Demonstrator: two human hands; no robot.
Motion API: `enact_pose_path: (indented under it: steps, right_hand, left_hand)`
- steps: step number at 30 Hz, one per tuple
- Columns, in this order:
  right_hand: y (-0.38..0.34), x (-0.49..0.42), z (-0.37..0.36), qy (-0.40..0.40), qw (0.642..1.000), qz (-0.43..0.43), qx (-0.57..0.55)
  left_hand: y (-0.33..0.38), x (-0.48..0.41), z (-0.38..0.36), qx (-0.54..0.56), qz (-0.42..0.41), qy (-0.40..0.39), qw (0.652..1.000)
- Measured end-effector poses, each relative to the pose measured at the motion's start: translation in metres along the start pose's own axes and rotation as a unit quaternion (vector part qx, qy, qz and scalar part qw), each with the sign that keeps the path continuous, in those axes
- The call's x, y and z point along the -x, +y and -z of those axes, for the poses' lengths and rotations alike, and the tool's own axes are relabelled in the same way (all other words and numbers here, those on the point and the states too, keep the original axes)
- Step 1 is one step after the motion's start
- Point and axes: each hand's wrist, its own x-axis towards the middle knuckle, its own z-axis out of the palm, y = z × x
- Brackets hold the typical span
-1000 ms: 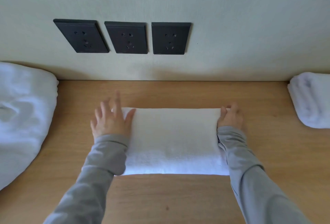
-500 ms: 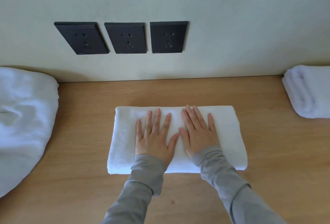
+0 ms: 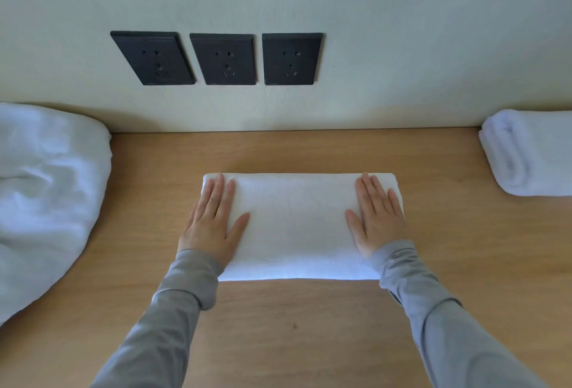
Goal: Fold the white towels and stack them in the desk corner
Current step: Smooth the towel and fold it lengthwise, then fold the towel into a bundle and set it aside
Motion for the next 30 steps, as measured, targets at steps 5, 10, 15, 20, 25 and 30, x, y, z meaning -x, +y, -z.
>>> enact_pose_path:
  steps: [5, 10, 15, 20, 25, 30]
  right_hand:
    - [-0.003, 0.018, 0.008, 0.131, 0.972, -0.114, -0.157]
    - [0.004, 0.057, 0.002, 0.174, 0.858, -0.327, -0.355]
    - [0.003, 0.065, -0.002, 0.122, 0.753, -0.439, -0.474]
    - [0.009, 0.058, -0.001, 0.101, 0.722, -0.472, -0.496]
    - [0.006, 0.056, 0.000, 0.102, 0.722, -0.463, -0.504]
    - [0.007, 0.069, 0.009, 0.082, 0.749, -0.432, -0.496]
  left_hand:
    - [0.001, 0.019, 0.009, 0.214, 0.140, 0.184, 0.949]
    - [0.001, 0.042, 0.011, 0.337, 0.350, 0.119, 0.866]
    - [0.007, 0.037, 0.004, 0.349, 0.407, 0.104, 0.838]
    - [0.005, 0.030, -0.003, 0.305, 0.421, 0.112, 0.847]
    - [0.003, 0.028, -0.003, 0.307, 0.417, 0.096, 0.850]
    - [0.010, 0.039, 0.005, 0.333, 0.423, 0.111, 0.835]
